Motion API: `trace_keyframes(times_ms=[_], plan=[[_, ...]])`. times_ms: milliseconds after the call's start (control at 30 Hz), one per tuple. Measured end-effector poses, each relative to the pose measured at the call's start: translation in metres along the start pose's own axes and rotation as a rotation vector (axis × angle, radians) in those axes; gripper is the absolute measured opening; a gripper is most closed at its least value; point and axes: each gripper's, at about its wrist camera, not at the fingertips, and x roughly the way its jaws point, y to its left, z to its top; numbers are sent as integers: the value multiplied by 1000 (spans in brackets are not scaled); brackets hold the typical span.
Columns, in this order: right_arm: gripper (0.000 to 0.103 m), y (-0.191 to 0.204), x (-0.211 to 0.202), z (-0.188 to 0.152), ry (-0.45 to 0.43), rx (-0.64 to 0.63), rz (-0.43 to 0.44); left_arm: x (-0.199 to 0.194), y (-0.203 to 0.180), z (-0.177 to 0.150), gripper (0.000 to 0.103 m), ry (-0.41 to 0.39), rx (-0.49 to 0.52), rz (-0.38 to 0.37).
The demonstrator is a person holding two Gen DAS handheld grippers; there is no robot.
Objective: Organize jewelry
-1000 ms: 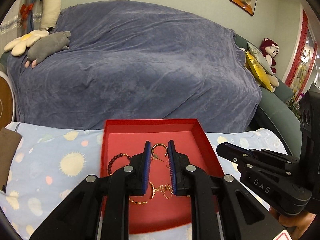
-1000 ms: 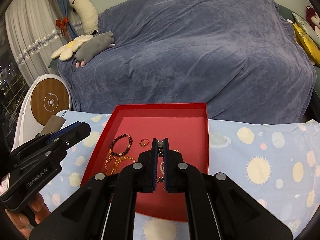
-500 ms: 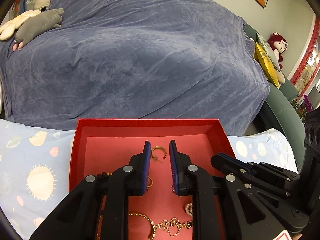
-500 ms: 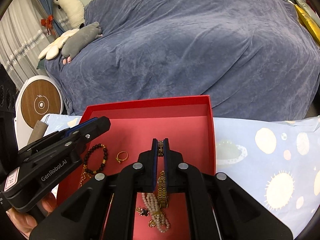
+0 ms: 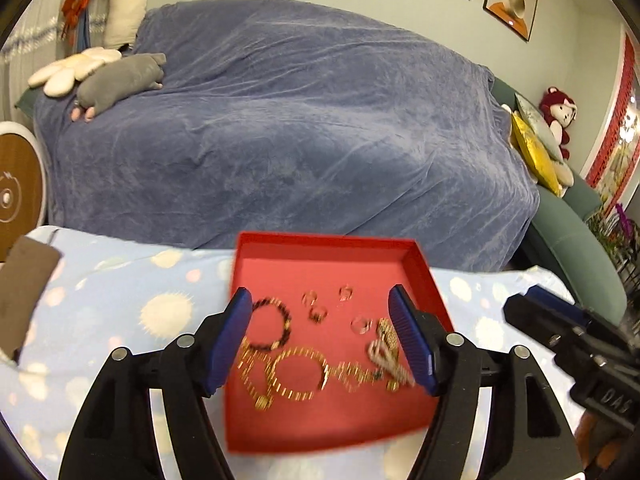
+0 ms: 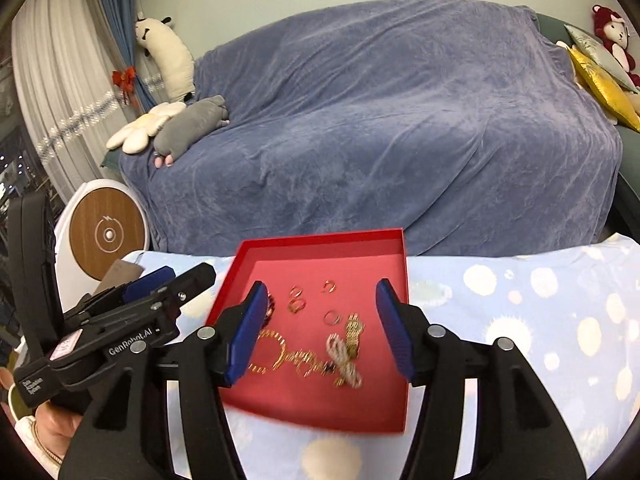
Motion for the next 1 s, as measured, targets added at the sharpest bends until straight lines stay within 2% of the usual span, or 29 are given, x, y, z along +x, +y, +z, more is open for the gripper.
trace_keyframes(times_ms=[100, 267, 500, 733, 1000], plan=[[62, 8, -25, -16, -5, 3, -13, -27, -2, -23, 69, 4, 20, 33], [62, 10, -56, -51, 22, 53, 0, -57, -4, -61, 69, 12, 9, 55], [62, 9, -71, -99, 59, 89, -9, -85, -6, -103, 69, 12, 22, 102], [62, 15, -72, -124, 86, 62, -23, -92, 2, -128, 69, 35, 8, 132], [62, 28, -64, -133, 90, -22, -56, -80, 6, -144, 69, 76, 30, 146]])
